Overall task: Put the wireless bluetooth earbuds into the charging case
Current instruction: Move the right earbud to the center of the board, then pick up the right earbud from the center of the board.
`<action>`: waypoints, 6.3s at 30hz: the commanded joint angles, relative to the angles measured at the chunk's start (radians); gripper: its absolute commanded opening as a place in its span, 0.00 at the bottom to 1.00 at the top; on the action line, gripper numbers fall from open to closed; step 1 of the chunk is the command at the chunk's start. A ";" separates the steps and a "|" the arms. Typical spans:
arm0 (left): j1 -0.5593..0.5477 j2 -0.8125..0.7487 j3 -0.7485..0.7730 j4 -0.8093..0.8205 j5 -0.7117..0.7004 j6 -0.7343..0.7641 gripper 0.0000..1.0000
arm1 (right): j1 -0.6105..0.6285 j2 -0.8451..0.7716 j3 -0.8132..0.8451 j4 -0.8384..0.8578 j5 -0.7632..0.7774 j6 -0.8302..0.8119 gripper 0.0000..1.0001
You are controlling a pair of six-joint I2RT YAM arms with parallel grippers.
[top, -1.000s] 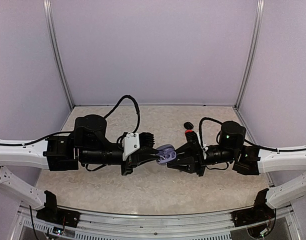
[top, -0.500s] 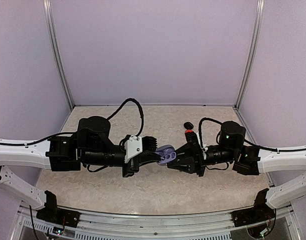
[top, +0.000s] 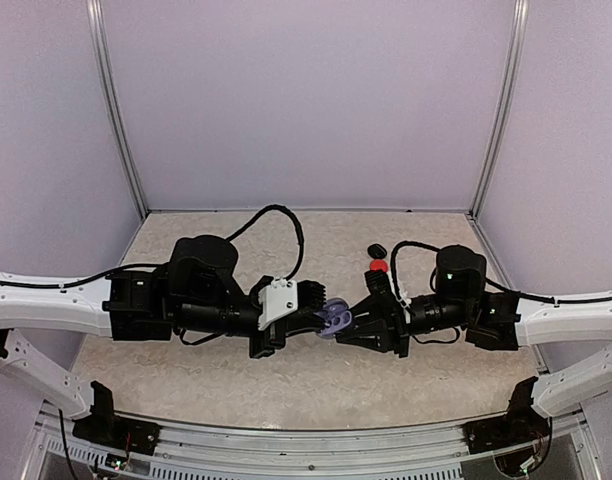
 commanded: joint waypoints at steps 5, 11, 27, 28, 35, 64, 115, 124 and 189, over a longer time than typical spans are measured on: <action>-0.002 -0.123 -0.096 0.241 -0.012 -0.042 0.35 | -0.049 -0.045 -0.042 0.153 0.092 0.063 0.00; 0.049 -0.161 -0.149 0.352 -0.130 -0.158 0.60 | -0.165 -0.105 -0.129 0.185 0.149 0.166 0.00; 0.090 0.433 0.021 0.496 -0.123 -0.479 0.62 | -0.383 -0.316 -0.231 0.064 0.288 0.276 0.00; 0.079 0.466 0.032 0.507 -0.168 -0.482 0.63 | -0.389 -0.326 -0.235 0.058 0.288 0.276 0.00; 0.053 0.702 0.191 0.480 -0.264 -0.548 0.66 | -0.412 -0.350 -0.238 0.035 0.288 0.268 0.00; 0.165 0.905 0.288 0.295 -0.154 -0.564 0.25 | -0.425 -0.352 -0.229 0.019 0.269 0.248 0.00; 0.211 0.224 -0.343 0.500 -0.015 -0.207 0.48 | -0.427 -0.309 -0.219 0.070 0.187 0.253 0.00; 0.301 0.406 -0.218 0.546 0.108 -0.237 0.46 | -0.426 -0.311 -0.213 0.069 0.185 0.258 0.00; 0.279 0.581 -0.195 0.570 0.220 -0.278 0.06 | -0.426 -0.352 -0.213 0.014 0.214 0.234 0.00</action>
